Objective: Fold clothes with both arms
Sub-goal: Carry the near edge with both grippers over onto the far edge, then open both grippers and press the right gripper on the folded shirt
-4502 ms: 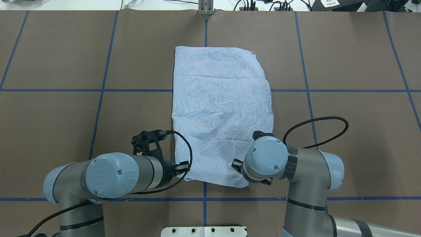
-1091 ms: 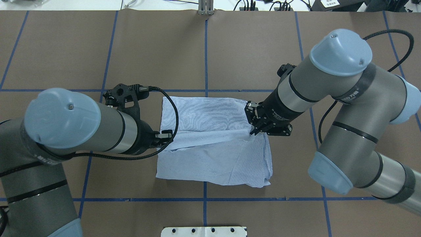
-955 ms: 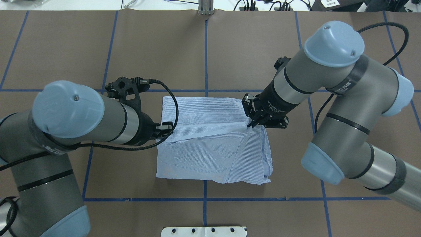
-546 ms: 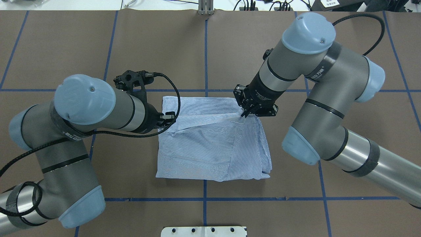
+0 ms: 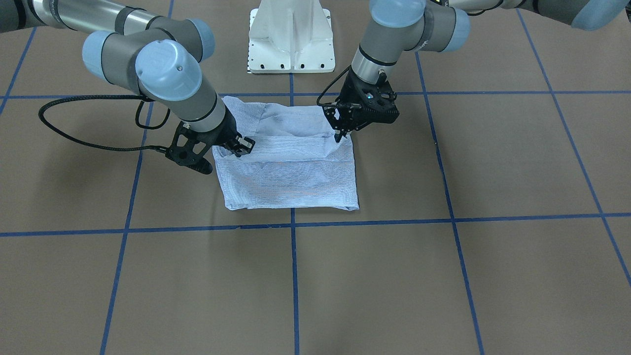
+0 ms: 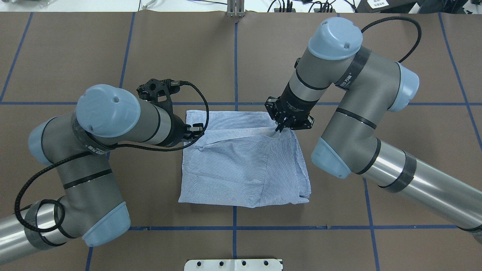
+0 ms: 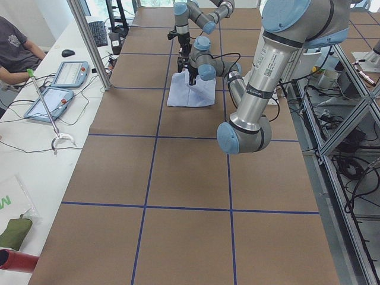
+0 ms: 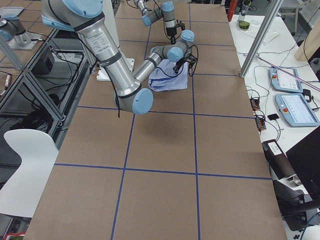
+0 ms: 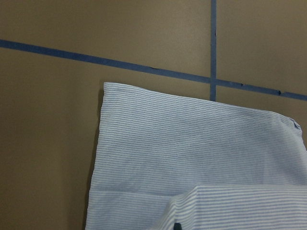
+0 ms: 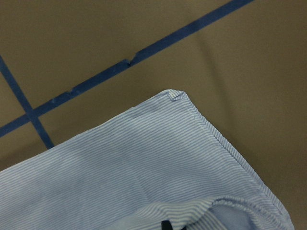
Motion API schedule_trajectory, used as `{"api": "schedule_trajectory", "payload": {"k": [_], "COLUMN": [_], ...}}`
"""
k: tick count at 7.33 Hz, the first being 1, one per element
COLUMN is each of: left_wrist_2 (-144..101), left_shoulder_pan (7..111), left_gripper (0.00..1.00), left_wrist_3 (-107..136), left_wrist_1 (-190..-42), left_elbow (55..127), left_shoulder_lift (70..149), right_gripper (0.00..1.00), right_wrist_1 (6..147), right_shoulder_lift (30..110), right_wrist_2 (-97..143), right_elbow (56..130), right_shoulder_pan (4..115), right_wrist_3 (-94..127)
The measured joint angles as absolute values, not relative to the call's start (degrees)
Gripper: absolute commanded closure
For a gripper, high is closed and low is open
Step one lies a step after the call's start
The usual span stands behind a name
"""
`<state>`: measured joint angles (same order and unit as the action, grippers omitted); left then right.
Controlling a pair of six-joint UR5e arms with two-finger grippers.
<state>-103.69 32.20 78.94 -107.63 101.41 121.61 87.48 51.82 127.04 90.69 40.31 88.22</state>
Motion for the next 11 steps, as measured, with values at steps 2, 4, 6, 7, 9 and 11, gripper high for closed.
{"api": "schedule_trajectory", "payload": {"k": [2,4,6,7,9,11], "left_wrist_2": [-103.6,-103.5,-103.5,-103.5,-103.5,-103.7], "left_shoulder_pan": [33.3,33.9,34.4,34.8,36.3,37.2], "left_gripper": [1.0,0.38,0.0,0.0,0.0,0.0], "left_wrist_3": [78.2,78.0,78.3,78.2,78.0,77.7], "left_wrist_1": [-111.9,-114.0,-115.3,-115.6,-115.5,-115.1], "left_elbow": [96.5,94.4,94.1,94.1,94.1,94.6], "left_shoulder_lift": [122.6,122.8,122.9,122.9,122.7,122.0], "right_gripper": [1.0,0.01,0.0,0.0,0.0,0.0], "right_wrist_1": [83.7,82.8,82.5,81.5,78.3,78.6], "right_shoulder_lift": [51.0,50.1,49.9,49.8,49.6,50.2], "right_wrist_2": [127.0,127.0,126.3,126.1,126.1,122.3], "right_elbow": [86.0,83.1,82.3,82.3,83.4,88.6], "right_shoulder_pan": [40.4,40.7,41.0,41.8,43.3,40.3], "right_wrist_3": [88.1,88.0,87.8,86.8,85.0,84.8]}}
